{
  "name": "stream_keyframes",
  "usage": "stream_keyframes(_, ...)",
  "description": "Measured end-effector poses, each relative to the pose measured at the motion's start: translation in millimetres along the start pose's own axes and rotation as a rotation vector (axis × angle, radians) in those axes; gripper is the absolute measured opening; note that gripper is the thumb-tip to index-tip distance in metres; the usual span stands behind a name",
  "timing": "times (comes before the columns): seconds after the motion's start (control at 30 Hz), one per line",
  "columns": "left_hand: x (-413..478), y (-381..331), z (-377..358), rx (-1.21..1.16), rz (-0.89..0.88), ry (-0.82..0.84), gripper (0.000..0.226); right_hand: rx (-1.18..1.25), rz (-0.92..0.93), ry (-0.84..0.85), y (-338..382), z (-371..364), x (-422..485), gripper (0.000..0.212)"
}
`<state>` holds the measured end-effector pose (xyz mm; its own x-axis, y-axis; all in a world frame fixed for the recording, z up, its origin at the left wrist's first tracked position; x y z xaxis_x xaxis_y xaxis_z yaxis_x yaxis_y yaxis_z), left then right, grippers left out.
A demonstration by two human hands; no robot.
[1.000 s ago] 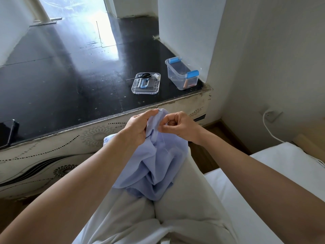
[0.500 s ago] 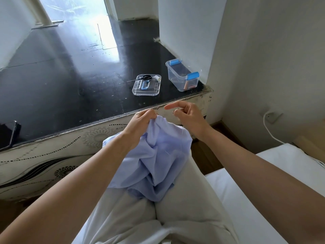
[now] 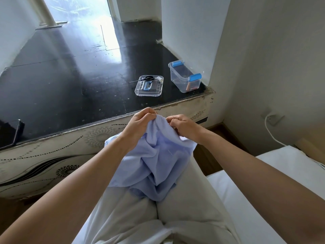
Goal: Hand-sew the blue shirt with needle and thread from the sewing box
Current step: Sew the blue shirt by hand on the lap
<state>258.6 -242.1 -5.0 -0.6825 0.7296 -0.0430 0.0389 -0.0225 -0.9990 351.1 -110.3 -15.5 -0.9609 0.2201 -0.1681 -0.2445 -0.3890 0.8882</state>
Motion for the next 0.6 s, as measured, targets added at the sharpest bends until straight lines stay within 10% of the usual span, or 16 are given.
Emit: stream_keyframes(0.6, -3, 1, 9, 0.008, -0.019, 0.016, 0.028, 0.032, -0.029, -0.050, -6, -2, 0, 0.031)
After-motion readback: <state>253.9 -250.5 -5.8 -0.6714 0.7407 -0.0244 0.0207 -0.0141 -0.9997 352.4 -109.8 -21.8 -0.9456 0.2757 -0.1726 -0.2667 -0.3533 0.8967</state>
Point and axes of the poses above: each hand's wrist, its own x-axis towards the middle knuckle, its own z-axis out of the back of the hand, y = z × x, the point moved 3 cm from there along x, towards the middle knuckle, and after that the axes turned 6 degrees about -x, right-handed, at the moved point
